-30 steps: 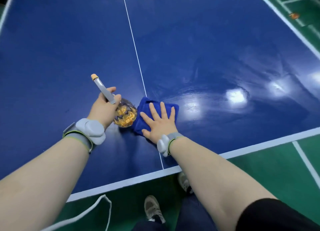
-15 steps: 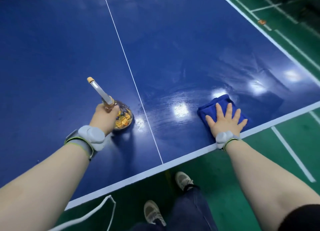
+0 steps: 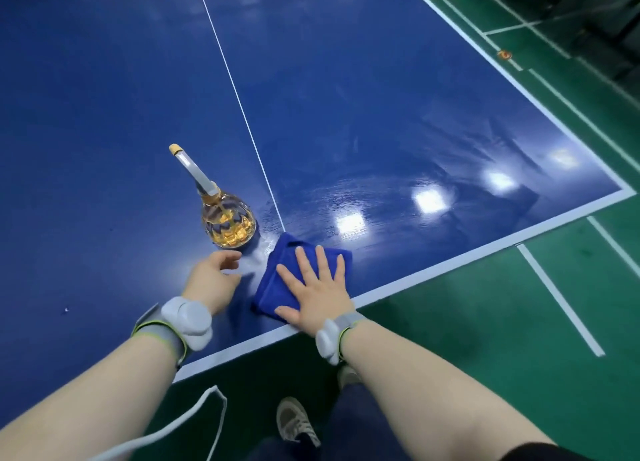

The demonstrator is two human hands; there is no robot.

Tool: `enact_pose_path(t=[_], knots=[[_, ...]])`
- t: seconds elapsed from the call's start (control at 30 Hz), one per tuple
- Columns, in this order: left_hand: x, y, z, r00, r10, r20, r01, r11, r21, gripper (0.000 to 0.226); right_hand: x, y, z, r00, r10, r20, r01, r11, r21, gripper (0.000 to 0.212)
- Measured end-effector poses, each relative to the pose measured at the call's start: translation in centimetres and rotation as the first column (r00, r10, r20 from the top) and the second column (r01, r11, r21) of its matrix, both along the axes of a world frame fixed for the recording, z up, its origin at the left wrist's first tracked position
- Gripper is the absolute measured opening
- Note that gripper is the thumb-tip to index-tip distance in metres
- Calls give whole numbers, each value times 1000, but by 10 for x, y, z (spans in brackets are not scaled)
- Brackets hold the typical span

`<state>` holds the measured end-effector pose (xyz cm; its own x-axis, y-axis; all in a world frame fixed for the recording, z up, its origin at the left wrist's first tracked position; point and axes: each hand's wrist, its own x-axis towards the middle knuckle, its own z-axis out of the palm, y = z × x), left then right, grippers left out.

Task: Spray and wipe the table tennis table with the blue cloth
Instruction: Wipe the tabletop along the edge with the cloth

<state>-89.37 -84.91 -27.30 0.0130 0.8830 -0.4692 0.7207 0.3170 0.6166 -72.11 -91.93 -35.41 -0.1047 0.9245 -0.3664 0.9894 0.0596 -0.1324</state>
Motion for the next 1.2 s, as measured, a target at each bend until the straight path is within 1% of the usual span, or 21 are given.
enact_pose_path(t=[0.07,0.13,0.2,0.3,0.4,0.47,0.5,0.6,0.7,0.77,0.83,0.93,1.03,1.13,1.2], knots=[[5,-1,0,998,21,51,-21,1000,4,36,16,2,-1,999,47,-4,-47,999,3,85],[11,-2,3,992,72,100,-73,997,7,29,43,2,1,1000,24,2,-24,1000,2,93],[17,-4,5,987,114,117,-113,993,-13,25,78,2,1,996,-88,18,88,996,-1,92],[27,-7,6,973,186,133,-182,982,-39,22,141,-1,3,962,-263,78,264,965,-2,79],[38,-11,3,956,262,132,-258,965,-42,18,204,-5,3,893,-434,117,437,900,6,75],[42,-15,3,942,311,128,-308,951,-41,16,236,-8,3,825,-554,110,557,830,-1,76],[44,-16,2,933,341,118,-339,940,-32,18,248,-5,3,798,-593,102,597,802,-4,77],[42,-21,2,919,390,56,-390,921,-3,26,258,11,5,739,-665,106,670,743,-11,79],[37,-22,4,900,431,63,-432,902,8,36,239,23,6,673,-729,121,736,676,-20,80],[28,-21,9,879,468,89,-471,882,14,43,224,34,8,666,-735,124,744,668,-38,82],[18,-20,14,870,484,96,-487,873,15,48,208,44,11,680,-723,117,732,679,-62,83],[1,-13,20,860,499,110,-504,864,18,46,171,55,12,752,-649,117,658,749,-75,83],[-15,2,22,902,428,58,-431,901,49,33,121,64,12,845,-524,110,533,842,-79,83],[-32,22,24,940,338,50,-341,938,68,18,65,71,12,919,-385,85,392,915,-93,82],[-44,36,25,958,278,73,-283,957,68,20,32,76,11,952,-297,70,303,948,-99,81]])
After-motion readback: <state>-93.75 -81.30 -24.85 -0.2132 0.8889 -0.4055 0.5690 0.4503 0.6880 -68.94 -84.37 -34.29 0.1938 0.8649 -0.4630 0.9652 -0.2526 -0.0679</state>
